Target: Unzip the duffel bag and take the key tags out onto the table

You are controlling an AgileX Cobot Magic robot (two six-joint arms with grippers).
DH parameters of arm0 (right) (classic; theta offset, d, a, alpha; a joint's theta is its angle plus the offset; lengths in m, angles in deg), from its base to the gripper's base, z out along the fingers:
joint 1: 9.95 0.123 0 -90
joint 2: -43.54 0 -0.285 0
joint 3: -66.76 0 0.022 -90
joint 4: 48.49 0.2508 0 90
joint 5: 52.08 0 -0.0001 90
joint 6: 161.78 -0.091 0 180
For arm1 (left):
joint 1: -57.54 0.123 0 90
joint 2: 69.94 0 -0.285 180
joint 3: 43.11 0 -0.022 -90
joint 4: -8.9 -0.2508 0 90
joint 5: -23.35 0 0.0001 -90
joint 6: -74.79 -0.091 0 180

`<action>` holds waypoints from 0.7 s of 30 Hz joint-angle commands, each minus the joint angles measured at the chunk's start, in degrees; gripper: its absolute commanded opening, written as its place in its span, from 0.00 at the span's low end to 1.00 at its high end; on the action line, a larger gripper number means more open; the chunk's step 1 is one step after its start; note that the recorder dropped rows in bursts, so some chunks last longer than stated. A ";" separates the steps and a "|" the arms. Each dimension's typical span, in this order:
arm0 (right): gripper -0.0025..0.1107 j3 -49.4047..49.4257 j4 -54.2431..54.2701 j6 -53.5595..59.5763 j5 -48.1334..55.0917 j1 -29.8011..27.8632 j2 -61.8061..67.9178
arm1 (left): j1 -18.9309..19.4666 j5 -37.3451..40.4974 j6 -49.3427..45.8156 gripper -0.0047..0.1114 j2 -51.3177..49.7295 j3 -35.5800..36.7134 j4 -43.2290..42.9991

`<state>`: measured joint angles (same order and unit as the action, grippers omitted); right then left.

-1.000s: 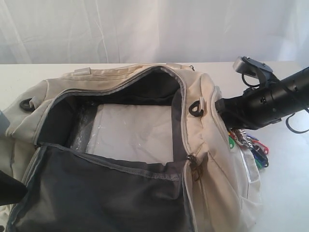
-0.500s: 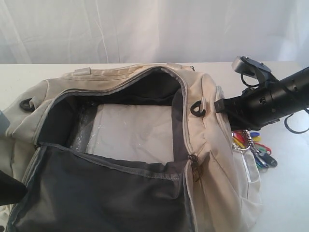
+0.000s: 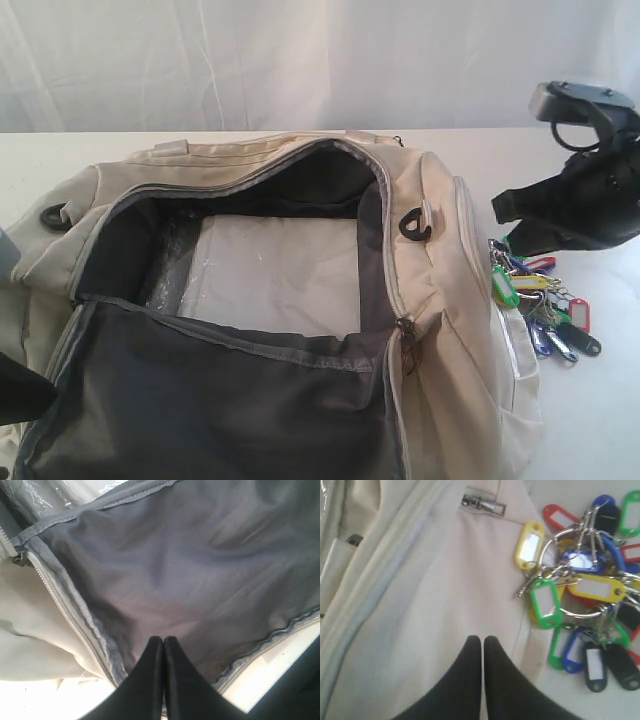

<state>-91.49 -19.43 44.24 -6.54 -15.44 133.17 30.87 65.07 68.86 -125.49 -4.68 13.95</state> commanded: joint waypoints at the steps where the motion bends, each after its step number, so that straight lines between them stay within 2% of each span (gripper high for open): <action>1: 0.02 0.34 -3.60 -3.53 0.00 -0.22 -6.49 | -0.46 0.18 -0.13 0.04 0.40 0.29 0.97; 5: 0.02 4.98 -3.56 -3.53 0.41 -0.22 -16.97 | -0.46 -0.18 -0.29 0.04 0.40 0.29 0.96; 12: 0.02 12.81 -3.56 -3.53 -6.83 -0.22 -30.82 | -0.46 -1.47 -0.54 0.04 0.40 0.29 0.48; 21: 0.02 19.55 -2.69 -3.63 -15.18 -0.22 -38.23 | -0.46 -5.36 -3.92 0.04 0.40 0.29 -1.27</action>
<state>-73.14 -22.77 41.10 -19.19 -15.55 95.96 30.87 60.22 65.70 -125.49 -4.68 12.78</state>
